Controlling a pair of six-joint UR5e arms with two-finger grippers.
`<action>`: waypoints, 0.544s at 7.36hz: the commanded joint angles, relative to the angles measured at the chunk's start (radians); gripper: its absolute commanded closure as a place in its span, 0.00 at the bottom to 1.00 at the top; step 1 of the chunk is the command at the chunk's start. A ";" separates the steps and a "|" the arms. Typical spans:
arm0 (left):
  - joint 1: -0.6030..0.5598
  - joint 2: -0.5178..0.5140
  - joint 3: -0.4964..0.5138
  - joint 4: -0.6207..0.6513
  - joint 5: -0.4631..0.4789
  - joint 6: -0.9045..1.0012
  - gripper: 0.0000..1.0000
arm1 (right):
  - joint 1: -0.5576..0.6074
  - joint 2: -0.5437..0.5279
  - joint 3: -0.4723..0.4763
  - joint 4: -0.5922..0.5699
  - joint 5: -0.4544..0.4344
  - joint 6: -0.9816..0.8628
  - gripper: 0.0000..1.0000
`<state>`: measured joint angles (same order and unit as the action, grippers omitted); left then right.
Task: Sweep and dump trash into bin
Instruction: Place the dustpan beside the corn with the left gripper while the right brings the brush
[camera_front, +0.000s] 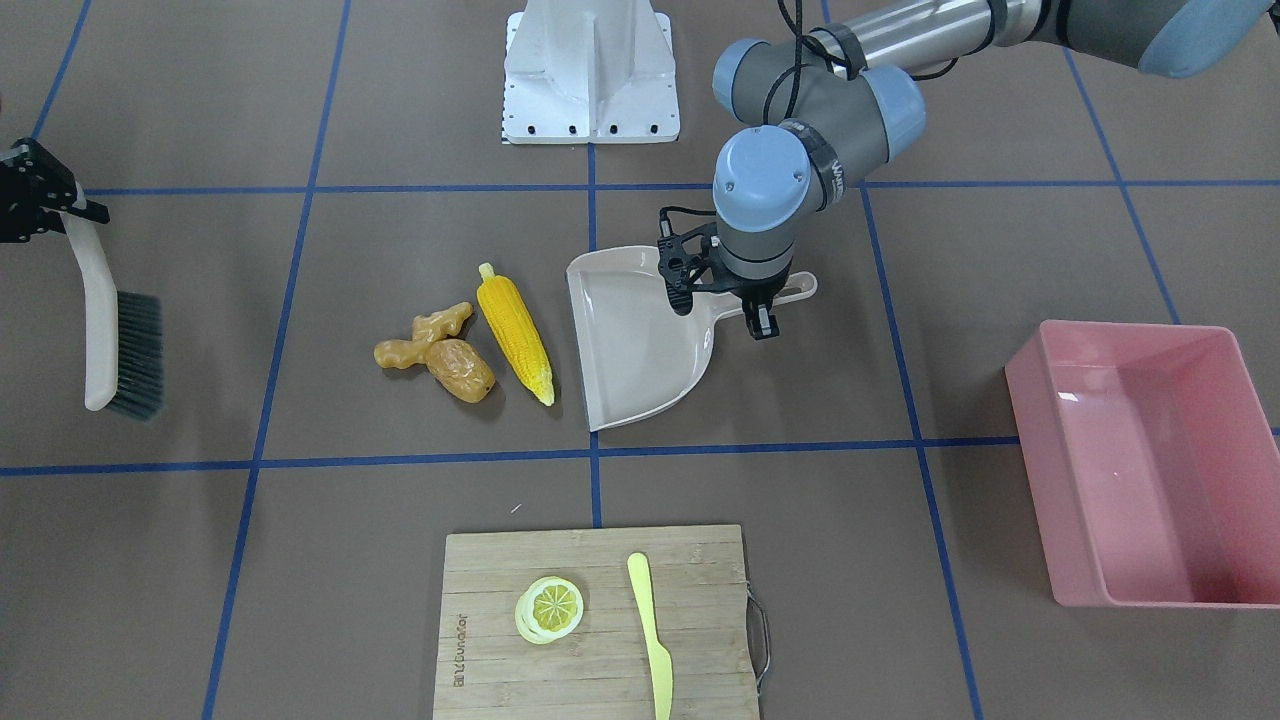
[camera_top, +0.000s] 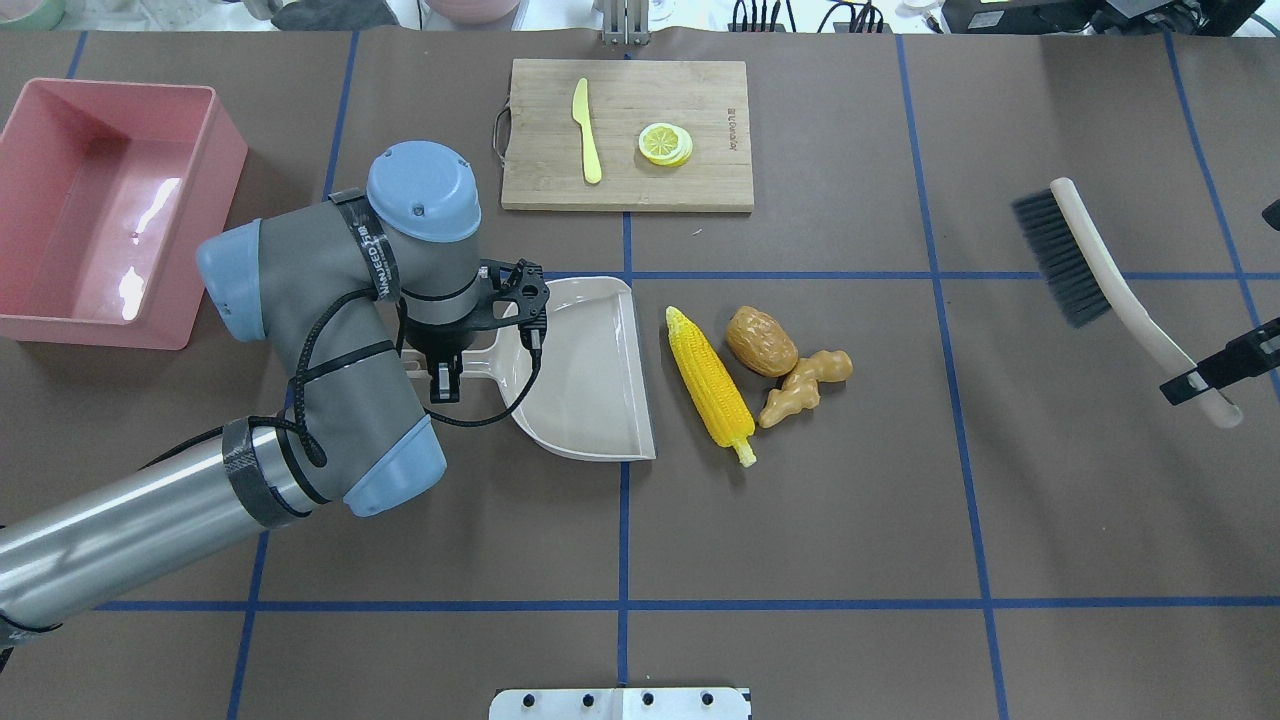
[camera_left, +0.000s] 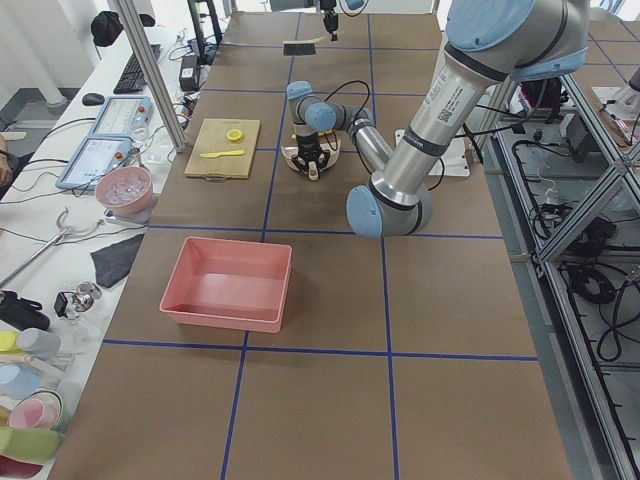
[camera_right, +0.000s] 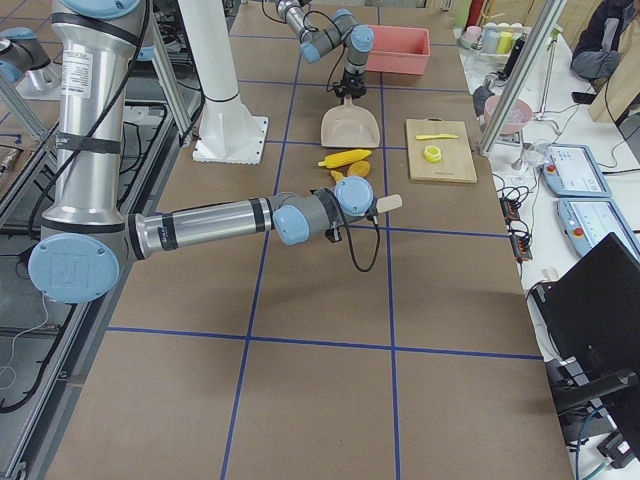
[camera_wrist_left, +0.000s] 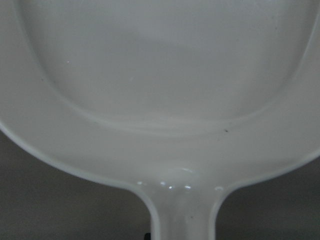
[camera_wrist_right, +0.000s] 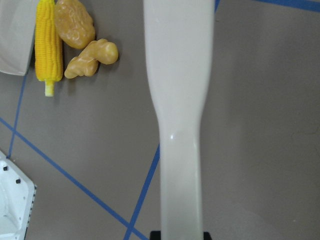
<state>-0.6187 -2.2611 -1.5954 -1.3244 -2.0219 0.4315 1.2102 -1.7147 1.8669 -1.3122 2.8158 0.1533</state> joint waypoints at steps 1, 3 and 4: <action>0.000 -0.008 0.000 0.001 -0.003 -0.008 1.00 | -0.001 -0.066 0.004 0.138 0.043 0.114 1.00; 0.007 -0.018 0.000 0.002 -0.001 -0.013 1.00 | -0.030 -0.085 -0.005 0.345 0.039 0.417 1.00; 0.026 -0.021 0.002 0.002 0.003 -0.014 1.00 | -0.065 -0.077 -0.006 0.384 0.031 0.516 1.00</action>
<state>-0.6087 -2.2781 -1.5949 -1.3226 -2.0223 0.4191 1.1801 -1.7941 1.8632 -1.0040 2.8535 0.5179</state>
